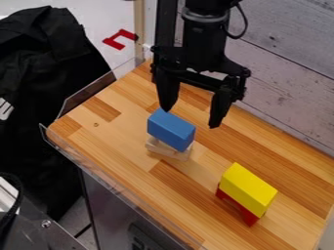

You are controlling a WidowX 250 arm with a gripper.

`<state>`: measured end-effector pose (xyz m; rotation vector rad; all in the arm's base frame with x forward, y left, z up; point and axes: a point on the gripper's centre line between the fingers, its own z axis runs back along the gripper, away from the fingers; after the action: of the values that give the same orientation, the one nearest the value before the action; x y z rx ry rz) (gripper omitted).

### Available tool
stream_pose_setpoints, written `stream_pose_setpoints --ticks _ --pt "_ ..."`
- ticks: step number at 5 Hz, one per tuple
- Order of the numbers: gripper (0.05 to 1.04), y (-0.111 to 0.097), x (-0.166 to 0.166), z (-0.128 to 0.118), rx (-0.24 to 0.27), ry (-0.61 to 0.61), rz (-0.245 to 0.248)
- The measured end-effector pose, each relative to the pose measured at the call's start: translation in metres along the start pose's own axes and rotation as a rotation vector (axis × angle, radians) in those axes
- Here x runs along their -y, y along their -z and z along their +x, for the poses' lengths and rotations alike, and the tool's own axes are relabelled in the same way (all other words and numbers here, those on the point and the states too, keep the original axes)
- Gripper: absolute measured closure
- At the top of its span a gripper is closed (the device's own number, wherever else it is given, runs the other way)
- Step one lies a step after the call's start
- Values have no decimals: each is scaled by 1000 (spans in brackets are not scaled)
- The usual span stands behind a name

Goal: Put the yellow block on top of the blue block

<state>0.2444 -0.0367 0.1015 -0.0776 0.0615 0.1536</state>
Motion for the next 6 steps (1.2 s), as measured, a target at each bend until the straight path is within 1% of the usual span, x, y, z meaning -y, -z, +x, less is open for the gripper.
stream_pose_setpoints --ticks 1,2,3,4,5,6 --pt "84 7 -1 -3 -30 -3 7" --pt "84 12 4 -5 -14 -70 8" --pt "85 10 19 -6 35 -84 -25" --pt "84 9 32 -10 80 -115 -73" --pt "84 13 47 -11 98 -240 -90" --pt "84 27 61 -14 99 -470 -60"
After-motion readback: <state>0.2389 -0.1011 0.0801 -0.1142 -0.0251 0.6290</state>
